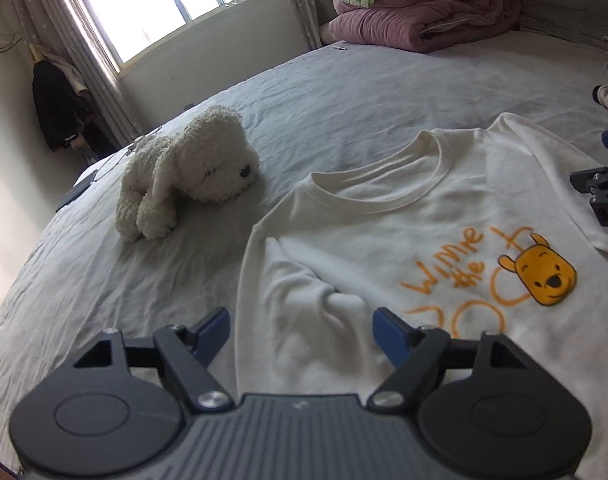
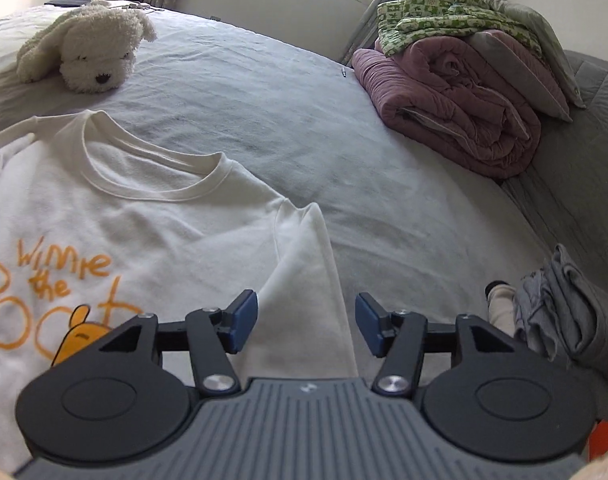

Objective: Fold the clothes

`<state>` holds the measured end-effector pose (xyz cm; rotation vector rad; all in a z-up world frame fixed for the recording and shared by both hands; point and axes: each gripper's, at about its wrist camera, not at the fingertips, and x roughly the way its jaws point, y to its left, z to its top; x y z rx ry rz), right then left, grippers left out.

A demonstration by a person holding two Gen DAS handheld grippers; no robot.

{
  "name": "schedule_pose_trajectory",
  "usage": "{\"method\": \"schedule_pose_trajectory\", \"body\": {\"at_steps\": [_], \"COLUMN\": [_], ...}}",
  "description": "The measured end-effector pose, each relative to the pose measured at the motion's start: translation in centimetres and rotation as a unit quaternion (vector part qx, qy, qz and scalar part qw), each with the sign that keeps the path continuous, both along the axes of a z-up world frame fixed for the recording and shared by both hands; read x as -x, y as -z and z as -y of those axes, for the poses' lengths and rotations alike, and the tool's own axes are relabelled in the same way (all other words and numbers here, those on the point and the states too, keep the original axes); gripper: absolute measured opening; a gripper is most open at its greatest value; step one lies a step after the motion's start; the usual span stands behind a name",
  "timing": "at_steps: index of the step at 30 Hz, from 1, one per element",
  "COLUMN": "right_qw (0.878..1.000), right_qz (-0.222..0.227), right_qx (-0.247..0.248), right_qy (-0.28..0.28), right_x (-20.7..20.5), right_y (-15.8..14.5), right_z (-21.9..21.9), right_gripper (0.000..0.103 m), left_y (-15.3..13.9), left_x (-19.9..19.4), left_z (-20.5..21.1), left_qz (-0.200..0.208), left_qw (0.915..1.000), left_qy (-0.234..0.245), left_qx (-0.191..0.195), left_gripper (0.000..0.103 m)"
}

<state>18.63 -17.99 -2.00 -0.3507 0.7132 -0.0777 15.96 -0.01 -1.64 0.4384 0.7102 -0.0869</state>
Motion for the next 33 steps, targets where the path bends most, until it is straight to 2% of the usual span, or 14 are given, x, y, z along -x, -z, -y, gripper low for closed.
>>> {"method": "schedule_pose_trajectory", "body": {"at_steps": [3, 6, 9, 14, 19, 25, 28, 30, 32, 33], "right_qw": [0.999, 0.995, 0.986, 0.978, 0.976, 0.971, 0.977, 0.981, 0.984, 0.985], "right_qz": [-0.016, -0.051, -0.079, -0.089, -0.101, -0.123, -0.121, -0.108, -0.097, -0.092], "right_qx": [-0.035, -0.089, -0.144, -0.190, -0.191, -0.202, -0.175, -0.158, -0.147, -0.145], "right_qy": [-0.001, -0.002, -0.006, 0.020, 0.022, -0.010, -0.025, -0.026, -0.026, -0.027], "right_x": [2.5, 5.0, 7.4, 10.2, 12.2, 13.3, 13.6, 13.8, 14.1, 14.3], "right_y": [-0.6, -1.0, -1.2, -0.8, 0.3, 0.7, 1.3, 1.4, 1.4, 1.4], "right_z": [0.9, 2.3, 3.9, 5.7, 6.2, 6.1, 5.5, 5.1, 5.0, 5.1], "right_gripper": [0.059, 0.061, 0.063, 0.065, 0.065, 0.065, 0.065, 0.062, 0.051, 0.046], "left_y": [0.4, 0.7, 0.6, 1.0, 2.1, 1.7, 1.3, 1.2, 1.3, 1.6], "left_x": [3.0, 5.7, 8.4, 11.1, 11.8, 12.8, 13.4, 13.7, 14.0, 14.0], "left_z": [-0.6, -1.2, -1.9, -2.9, -3.9, -4.5, -4.0, -3.4, -2.7, -2.6], "left_qz": [-0.025, -0.057, -0.068, -0.065, -0.070, -0.072, -0.070, -0.056, -0.042, -0.043], "left_qw": [0.9997, 0.9983, 0.9975, 0.9974, 0.9967, 0.9943, 0.9933, 0.9944, 0.9958, 0.9960], "left_qy": [0.004, 0.010, 0.016, 0.017, 0.013, -0.003, 0.006, 0.017, 0.029, 0.030], "left_qx": [0.002, -0.003, 0.006, 0.026, 0.039, 0.079, 0.091, 0.088, 0.077, 0.073], "left_gripper": [0.080, 0.080, 0.080, 0.081, 0.081, 0.080, 0.080, 0.079, 0.075, 0.068]}}
